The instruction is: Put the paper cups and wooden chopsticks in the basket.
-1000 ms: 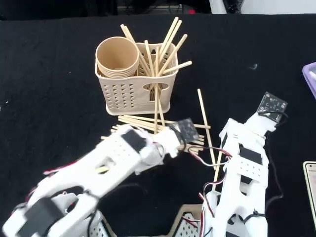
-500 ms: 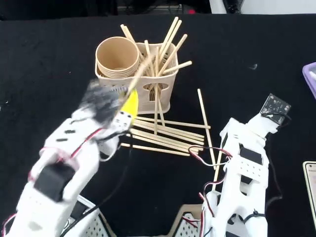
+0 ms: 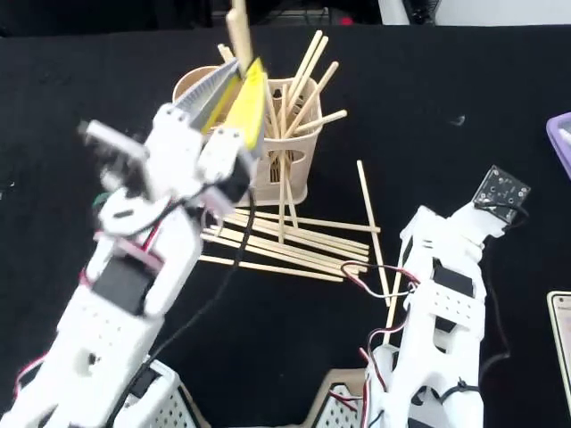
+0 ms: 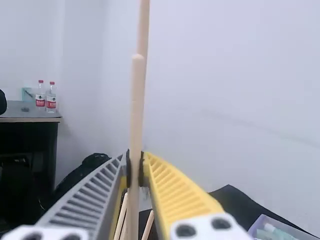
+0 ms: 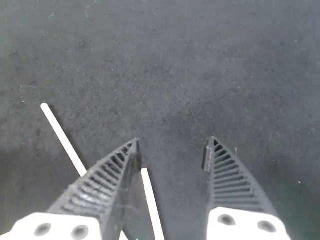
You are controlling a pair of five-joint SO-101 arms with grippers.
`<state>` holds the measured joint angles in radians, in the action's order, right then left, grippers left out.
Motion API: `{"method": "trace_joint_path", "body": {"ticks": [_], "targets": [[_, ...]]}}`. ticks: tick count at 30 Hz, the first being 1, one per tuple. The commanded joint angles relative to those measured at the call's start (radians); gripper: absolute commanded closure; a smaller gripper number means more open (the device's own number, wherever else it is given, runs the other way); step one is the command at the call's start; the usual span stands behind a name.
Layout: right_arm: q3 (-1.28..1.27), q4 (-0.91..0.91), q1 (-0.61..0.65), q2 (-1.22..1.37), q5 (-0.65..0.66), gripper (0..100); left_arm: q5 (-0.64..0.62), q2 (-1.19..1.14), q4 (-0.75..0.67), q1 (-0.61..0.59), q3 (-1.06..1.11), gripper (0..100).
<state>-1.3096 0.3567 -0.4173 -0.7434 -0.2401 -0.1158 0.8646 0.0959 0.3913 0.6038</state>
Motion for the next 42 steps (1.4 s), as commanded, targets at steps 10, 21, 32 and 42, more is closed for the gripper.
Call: {"method": "trace_joint_path", "body": {"ticks": [10, 21, 32, 42], "targets": [[0.013, -0.028, -0.005, 0.002, -0.011, 78.7, -0.002, -0.58, -0.025, -0.05, -0.555, 97], [0.013, -0.028, -0.005, 0.002, -0.011, 78.7, -0.002, -0.664, -0.023, -0.082, -0.518, 97], [0.013, -0.028, -0.003, 0.002, -0.011, 78.7, -0.005, -0.519, -0.023, -0.09, -0.312, 92], [0.013, -0.025, -0.003, 0.002, -0.009, 78.7, -0.003, -0.443, -0.023, -0.091, -0.223, 92]]}}
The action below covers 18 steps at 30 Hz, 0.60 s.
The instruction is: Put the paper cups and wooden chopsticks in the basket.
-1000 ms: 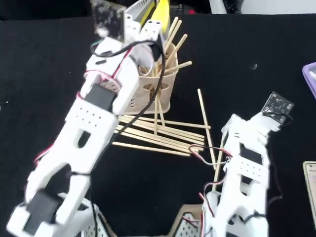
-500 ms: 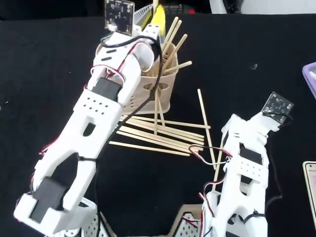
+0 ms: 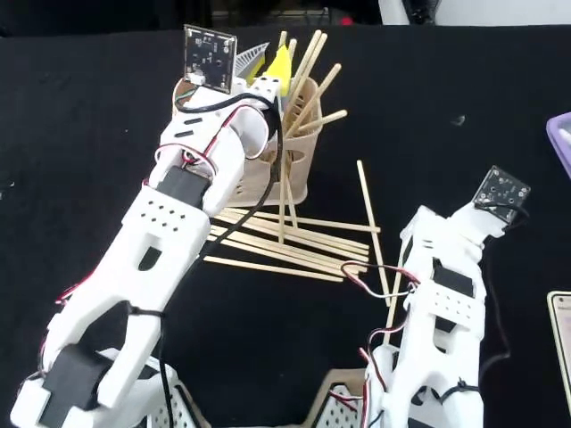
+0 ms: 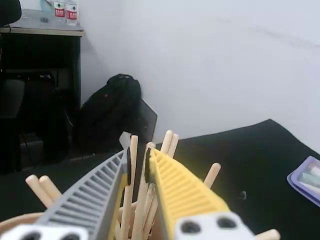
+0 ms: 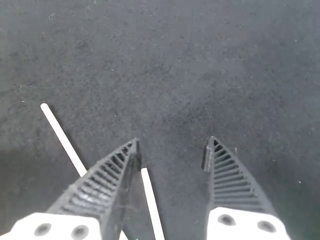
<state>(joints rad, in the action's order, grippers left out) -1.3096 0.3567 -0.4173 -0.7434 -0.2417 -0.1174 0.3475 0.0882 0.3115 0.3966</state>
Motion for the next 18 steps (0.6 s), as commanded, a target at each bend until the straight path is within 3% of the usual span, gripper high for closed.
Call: {"method": "trace_joint_path", "body": {"ticks": [1, 6, 12, 16, 18], "targets": [[0.013, -0.023, -0.003, 0.002, -0.008, 78.7, -0.002, 0.092, -0.015, -0.012, -0.015, 92], [0.013, -0.023, -0.003, 0.002, -0.008, 78.7, -0.002, 0.219, 0.126, -0.005, -0.005, 92], [0.013, -0.02, -0.003, 0.002, 0.005, 78.7, -0.002, 0.397, 0.485, -0.076, -0.004, 91], [0.061, 0.051, 0.029, -0.005, 0.158, 78.7, -0.002, 0.502, 0.787, -0.193, 0.033, 92], [0.134, 0.175, 0.092, -0.004, 0.256, 78.7, -0.002, 0.551, 0.848, -0.28, 0.113, 92]]}}
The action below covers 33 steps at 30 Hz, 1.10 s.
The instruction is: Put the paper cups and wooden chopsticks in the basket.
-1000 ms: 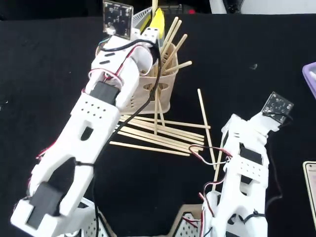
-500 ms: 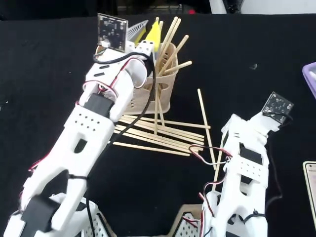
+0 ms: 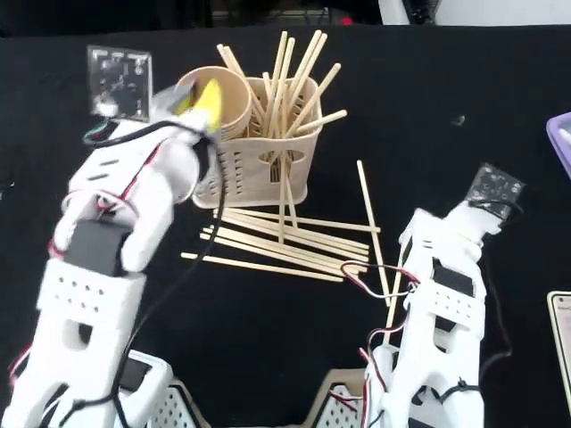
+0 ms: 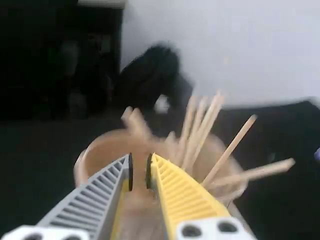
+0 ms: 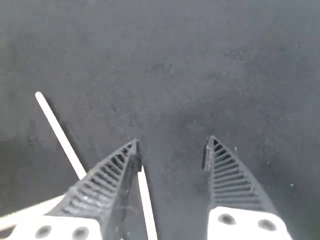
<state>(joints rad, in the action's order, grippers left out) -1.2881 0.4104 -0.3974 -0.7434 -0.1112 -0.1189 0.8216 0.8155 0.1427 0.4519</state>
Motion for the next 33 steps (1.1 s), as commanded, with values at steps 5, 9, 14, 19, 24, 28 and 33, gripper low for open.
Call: {"method": "trace_joint_path", "body": {"ticks": [5, 9, 14, 19, 24, 28, 33], "targets": [[0.377, 0.578, 0.209, -0.002, 0.466, 78.7, 0.006, 0.164, 0.121, -0.389, 0.329, 91], [0.501, 0.807, 0.351, -0.001, 0.595, 78.7, 0.063, 0.186, -0.014, -0.464, 0.552, 91], [0.412, 0.775, 0.537, 0.064, 0.661, 78.4, 0.017, 0.187, -0.215, -0.466, 0.774, 91], [0.269, 0.563, 0.595, 0.196, 0.764, 78.3, -0.002, 0.189, -0.244, -0.473, 0.848, 91], [0.245, 0.479, 0.641, 0.341, 0.893, 73.1, -0.002, 0.189, -0.244, -0.473, 0.854, 91], [0.297, 0.434, 0.68, 0.469, 0.919, 69.2, -0.002, 0.187, -0.242, -0.473, 0.855, 91], [0.427, 0.459, 0.69, 0.654, 0.924, 69.5, -0.002, 0.181, -0.242, -0.473, 0.855, 91]]}}
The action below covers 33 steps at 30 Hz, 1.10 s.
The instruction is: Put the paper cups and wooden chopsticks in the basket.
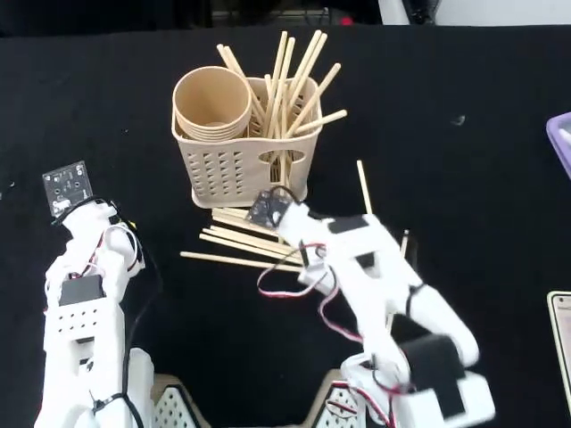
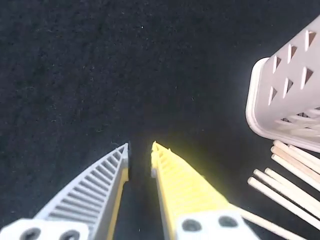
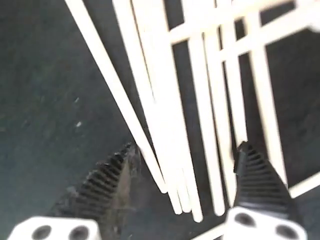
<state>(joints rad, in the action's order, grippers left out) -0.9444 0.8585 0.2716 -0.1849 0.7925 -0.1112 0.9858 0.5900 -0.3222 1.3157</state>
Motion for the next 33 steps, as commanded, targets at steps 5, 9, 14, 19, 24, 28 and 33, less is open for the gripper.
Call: {"method": "trace_joint_path", "body": {"ticks": [5, 9, 14, 19, 24, 28, 33], "targets": [[0.136, 0.077, 0.023, 0.154, 0.021, 77.2, -0.009, 0.018, -0.017, -0.008, -0.008, 91], [0.079, 0.071, 0.023, 0.093, 0.021, 95.4, -0.009, 0.021, -0.017, -0.008, -0.008, 91], [-0.051, 0.078, 0.023, -0.133, 0.021, 98.7, -0.009, 0.023, -0.017, -0.008, -0.008, 91], [-0.199, 0.18, 0.104, -0.407, 0.021, 98.7, -0.009, 0.023, -0.017, -0.008, -0.008, 91], [-0.262, 0.265, 0.221, -0.553, 0.021, 98.7, -0.009, 0.023, -0.018, -0.008, -0.008, 91], [-0.278, 0.239, 0.239, -0.545, 0.015, 98.4, -0.009, 0.021, -0.018, -0.008, -0.008, 91], [-0.288, 0.206, 0.233, -0.472, 0.014, 93.0, -0.009, 0.021, -0.018, -0.008, -0.008, 91]]}}
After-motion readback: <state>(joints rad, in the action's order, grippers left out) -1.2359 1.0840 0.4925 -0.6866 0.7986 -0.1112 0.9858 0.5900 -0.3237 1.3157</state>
